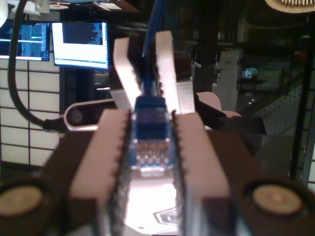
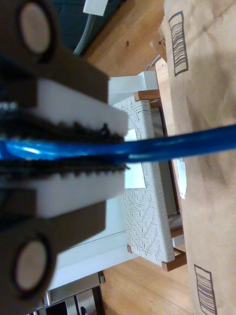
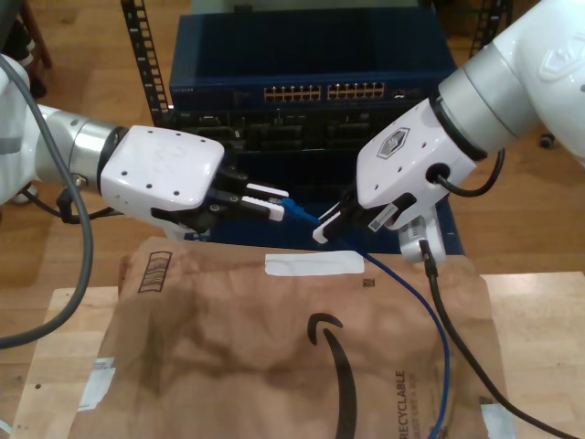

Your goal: Grab the cable and plug it in

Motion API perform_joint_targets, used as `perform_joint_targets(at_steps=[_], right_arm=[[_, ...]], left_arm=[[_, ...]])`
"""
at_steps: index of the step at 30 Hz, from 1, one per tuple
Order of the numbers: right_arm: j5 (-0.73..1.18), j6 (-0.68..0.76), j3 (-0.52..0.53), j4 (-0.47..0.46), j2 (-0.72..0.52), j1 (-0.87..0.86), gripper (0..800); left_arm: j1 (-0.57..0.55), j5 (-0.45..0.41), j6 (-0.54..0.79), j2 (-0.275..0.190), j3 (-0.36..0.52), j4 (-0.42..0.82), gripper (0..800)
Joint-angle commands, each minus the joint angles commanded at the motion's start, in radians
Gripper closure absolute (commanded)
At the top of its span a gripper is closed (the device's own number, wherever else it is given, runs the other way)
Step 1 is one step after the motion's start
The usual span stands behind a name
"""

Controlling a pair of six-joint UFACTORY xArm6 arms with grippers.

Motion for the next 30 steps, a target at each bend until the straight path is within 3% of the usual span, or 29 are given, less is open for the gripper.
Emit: perform_joint_targets(at_steps=[4,7,13,19,25,30], right_arm=[[0.000,-0.081,0.005,0.029,0.006,-0.003,244],[0.000,-0.123,0.008,0.057,-0.012,-0.003,134],[-0.080,-0.190,0.060,0.051,-0.115,0.000,30],[-0.272,-0.236,0.118,0.048,-0.224,0.003,9],[-0.356,-0.301,0.158,0.051,-0.285,0.006,8],[-0.471,-0.333,0.187,0.049,-0.316,0.054,9]], left_arm=[[0.000,-0.003,-0.003,0.000,0.003,0.000,797],[0.000,0.003,-0.018,0.000,0.000,0.000,797],[-0.005,0.014,-0.106,0.009,-0.015,0.000,798],[-0.005,0.081,-0.227,0.068,-0.029,-0.011,799],[0.014,0.127,-0.296,0.110,-0.029,-0.115,799],[0.038,0.206,-0.434,0.187,-0.068,-0.132,799]])
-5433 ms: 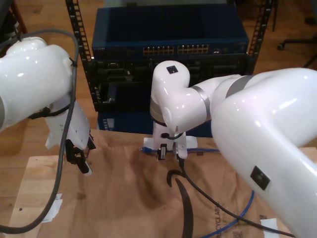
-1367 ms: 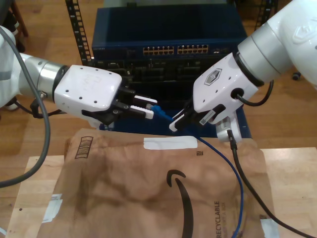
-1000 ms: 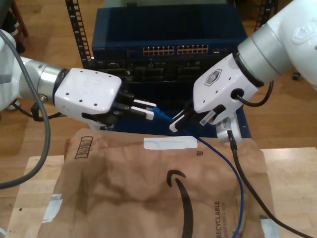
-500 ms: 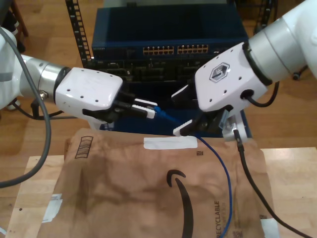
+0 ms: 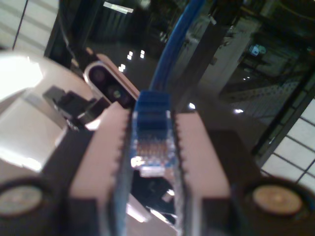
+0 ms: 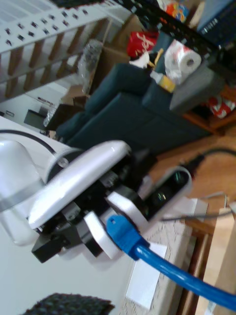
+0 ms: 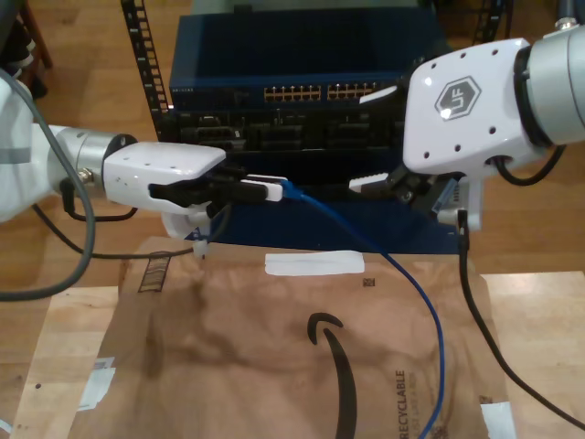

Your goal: Grab the cable and plug it in

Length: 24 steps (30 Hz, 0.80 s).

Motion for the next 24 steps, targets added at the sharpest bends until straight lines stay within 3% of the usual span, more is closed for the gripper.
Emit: perform_joint_targets(at_steps=[7,13,19,24], right_arm=[[-0.238,-0.080,0.087,-0.003,-0.003,0.183,8],[-0.390,-0.130,0.129,-0.003,-0.003,0.288,8],[-0.411,-0.144,0.132,-0.003,-0.005,0.344,11],[-0.414,-0.146,0.143,-0.003,-0.006,0.347,26]], left_arm=[[0.040,0.038,-0.069,0.068,-0.020,-0.034,799],[0.040,0.107,-0.086,0.078,-0.031,-0.054,799],[0.040,0.172,-0.130,0.124,-0.048,-0.097,799],[0.040,0.192,-0.138,0.129,-0.048,-0.110,799]])
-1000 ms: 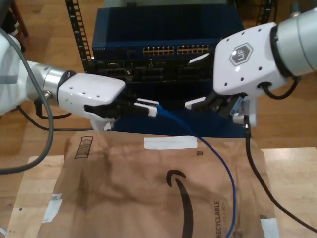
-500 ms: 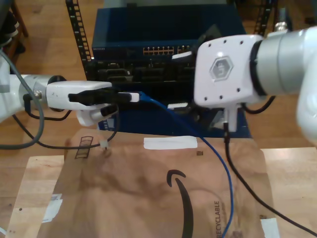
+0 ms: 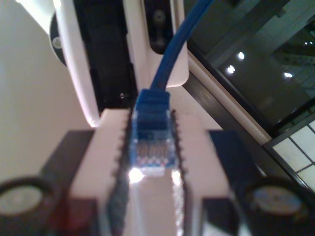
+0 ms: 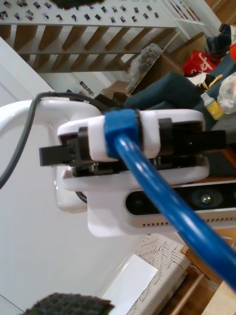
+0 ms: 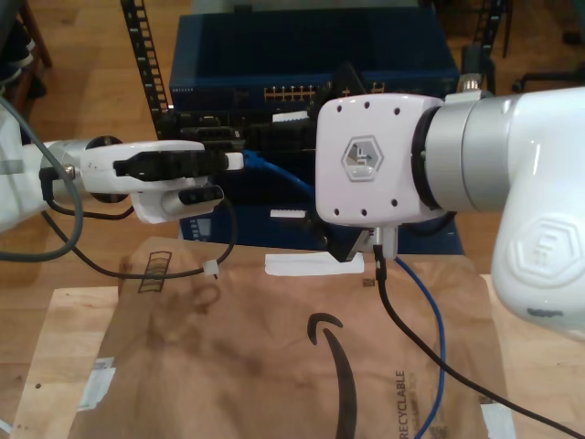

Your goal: Grab the cable and plug it in

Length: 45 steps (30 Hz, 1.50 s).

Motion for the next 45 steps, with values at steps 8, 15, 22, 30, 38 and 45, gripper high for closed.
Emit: perform_joint_targets(at_steps=[8,15,22,30,38,45], right_arm=[[-0.087,-0.038,0.014,-0.005,0.002,0.049,54],[-0.123,-0.038,0.028,-0.005,0.002,0.049,179],[-0.126,-0.040,0.029,-0.006,0.003,0.049,273],[-0.124,-0.046,0.031,-0.006,0.003,0.072,326],[-0.126,-0.046,0.032,-0.006,0.003,0.072,362],[-0.127,-0.046,0.032,-0.005,0.002,0.072,429]], left_arm=[[0.000,0.000,-0.003,0.000,0.005,0.002,799],[-0.002,0.002,-0.020,0.000,0.009,0.003,799],[-0.003,0.009,-0.020,-0.005,0.014,0.005,797],[-0.025,0.009,-0.018,-0.018,0.018,0.006,797],[-0.026,0.026,-0.018,-0.020,0.018,0.008,797],[-0.025,0.026,-0.018,-0.020,0.021,0.008,797]])
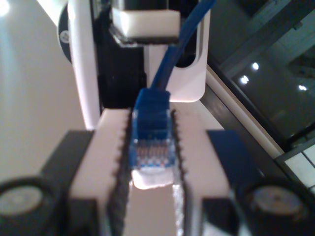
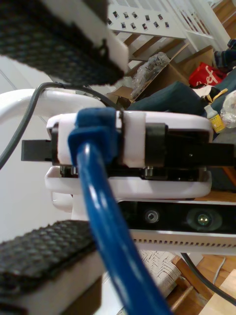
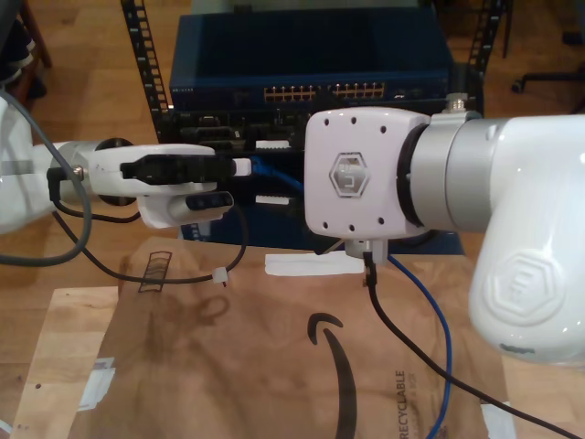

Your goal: Grab the cable and plug it in

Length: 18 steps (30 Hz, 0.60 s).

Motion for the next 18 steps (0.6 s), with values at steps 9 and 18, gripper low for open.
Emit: perform_joint_targets(at_steps=[9,18], right_arm=[[0.000,0.006,-0.002,0.003,0.000,0.000,535],[0.000,0.006,-0.002,0.003,0.000,0.000,599]], left_arm=[[0.000,0.000,0.000,-0.002,0.002,0.000,795],[-0.002,0.000,-0.002,0.000,0.000,0.002,795]])
